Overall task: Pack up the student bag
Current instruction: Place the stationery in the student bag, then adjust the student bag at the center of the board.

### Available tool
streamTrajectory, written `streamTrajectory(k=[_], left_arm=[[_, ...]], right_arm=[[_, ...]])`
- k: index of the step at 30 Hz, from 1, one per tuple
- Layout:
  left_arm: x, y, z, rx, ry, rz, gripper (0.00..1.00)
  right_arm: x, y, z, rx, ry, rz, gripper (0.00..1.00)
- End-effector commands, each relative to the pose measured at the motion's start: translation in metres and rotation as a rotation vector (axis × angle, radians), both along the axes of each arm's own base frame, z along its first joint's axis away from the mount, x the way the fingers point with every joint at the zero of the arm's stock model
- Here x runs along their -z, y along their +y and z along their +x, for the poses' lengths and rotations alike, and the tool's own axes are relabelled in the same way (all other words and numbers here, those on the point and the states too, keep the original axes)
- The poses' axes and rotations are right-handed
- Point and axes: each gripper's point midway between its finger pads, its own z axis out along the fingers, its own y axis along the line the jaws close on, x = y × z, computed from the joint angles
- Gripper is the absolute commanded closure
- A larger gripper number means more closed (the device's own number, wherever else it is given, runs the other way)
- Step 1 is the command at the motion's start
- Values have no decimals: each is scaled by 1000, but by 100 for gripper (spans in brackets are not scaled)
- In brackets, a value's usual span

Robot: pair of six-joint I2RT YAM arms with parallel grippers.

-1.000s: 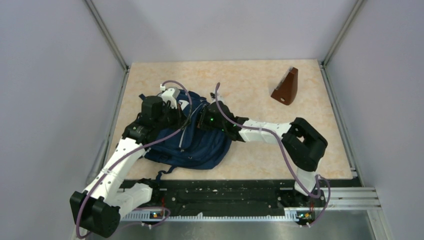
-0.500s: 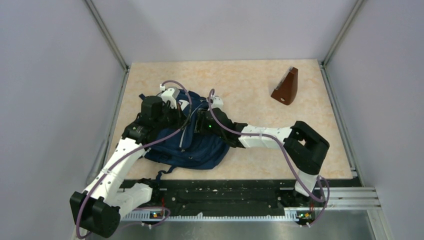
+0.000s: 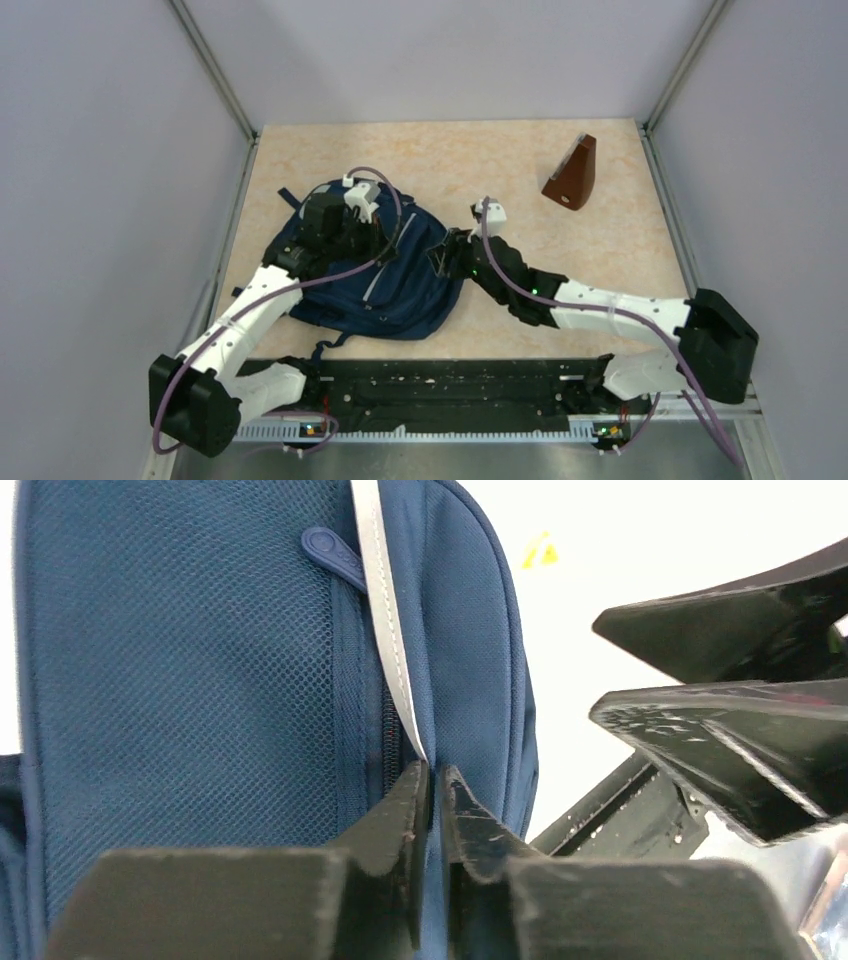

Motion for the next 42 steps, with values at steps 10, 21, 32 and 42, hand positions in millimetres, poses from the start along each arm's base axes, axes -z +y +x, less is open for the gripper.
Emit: streamTrajectory(k=[10,21,32,42], left_arm=[[-62,13,0,-125,-209,-46,13],[2,58,-31,-441,-99,-134,5],[25,64,-45,-492,-63,-201,3],[32,76,-41,-562,-71,-175,2]], right_arm=[[-21,22,-67,-42,-150,-30,45],[25,66,-71,-69,-68,-155,44],[66,64,-43,-2,42,-229,63],[50,31,24,6,-17,-243,100]])
